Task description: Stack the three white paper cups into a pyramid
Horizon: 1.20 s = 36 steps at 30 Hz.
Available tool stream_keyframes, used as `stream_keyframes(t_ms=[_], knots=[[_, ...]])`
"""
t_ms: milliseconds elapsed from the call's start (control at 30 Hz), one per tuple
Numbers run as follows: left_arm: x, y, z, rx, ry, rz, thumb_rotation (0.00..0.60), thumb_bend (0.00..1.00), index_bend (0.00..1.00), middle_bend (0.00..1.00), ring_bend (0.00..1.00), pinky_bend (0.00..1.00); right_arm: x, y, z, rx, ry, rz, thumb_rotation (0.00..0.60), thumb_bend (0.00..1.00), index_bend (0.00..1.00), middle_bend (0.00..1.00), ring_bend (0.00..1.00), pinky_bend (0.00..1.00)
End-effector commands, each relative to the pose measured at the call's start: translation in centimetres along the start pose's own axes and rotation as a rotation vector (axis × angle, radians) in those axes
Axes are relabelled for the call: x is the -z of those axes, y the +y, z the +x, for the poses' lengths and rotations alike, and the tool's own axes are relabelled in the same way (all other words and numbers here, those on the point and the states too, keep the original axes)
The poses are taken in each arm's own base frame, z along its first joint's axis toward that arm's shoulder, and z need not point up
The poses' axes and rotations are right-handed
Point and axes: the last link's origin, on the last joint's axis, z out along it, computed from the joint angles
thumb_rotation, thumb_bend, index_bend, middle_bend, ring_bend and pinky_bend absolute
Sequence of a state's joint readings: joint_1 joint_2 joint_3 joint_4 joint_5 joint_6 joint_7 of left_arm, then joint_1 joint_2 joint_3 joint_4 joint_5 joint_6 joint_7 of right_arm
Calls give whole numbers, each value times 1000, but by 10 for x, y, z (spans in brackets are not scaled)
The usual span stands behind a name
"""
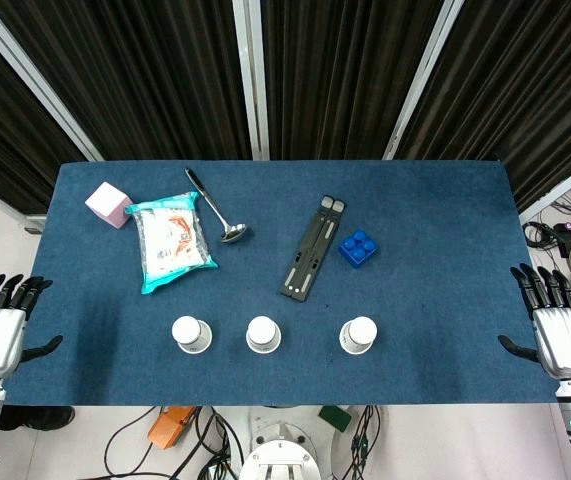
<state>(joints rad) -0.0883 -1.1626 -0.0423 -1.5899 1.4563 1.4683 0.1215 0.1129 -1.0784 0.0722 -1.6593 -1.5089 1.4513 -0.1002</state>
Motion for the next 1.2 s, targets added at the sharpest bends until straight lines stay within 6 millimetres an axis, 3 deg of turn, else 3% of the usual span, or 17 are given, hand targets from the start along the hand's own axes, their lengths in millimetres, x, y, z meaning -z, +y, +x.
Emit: stream_keyframes(t_ms=[33, 267, 567, 800, 1200], knots=[[-1, 3, -1, 19, -3, -11, 600, 150, 185, 150, 88, 1, -1, -1, 2, -3, 12, 4, 600, 213, 0, 107, 0, 2], [-6, 22, -1, 83, -39, -99, 600, 144, 185, 150, 88, 2, 3, 4, 12, -6, 46, -5, 600, 214, 0, 107, 0, 2], [-25, 84, -19, 189, -204, -329, 600, 135, 185, 151, 101, 2, 9, 8, 14, -13, 50, -17, 600, 213, 0, 107, 0, 2], [-42, 123, -36, 279, -350, -397, 600, 135, 185, 150, 100, 2, 9, 8, 14, -12, 64, -8, 600, 214, 0, 107, 0, 2], [-51, 144, -52, 281, -397, -402, 600, 177, 245, 150, 94, 1, 4, 9, 11, -14, 58, -5, 600, 213, 0, 107, 0, 2]])
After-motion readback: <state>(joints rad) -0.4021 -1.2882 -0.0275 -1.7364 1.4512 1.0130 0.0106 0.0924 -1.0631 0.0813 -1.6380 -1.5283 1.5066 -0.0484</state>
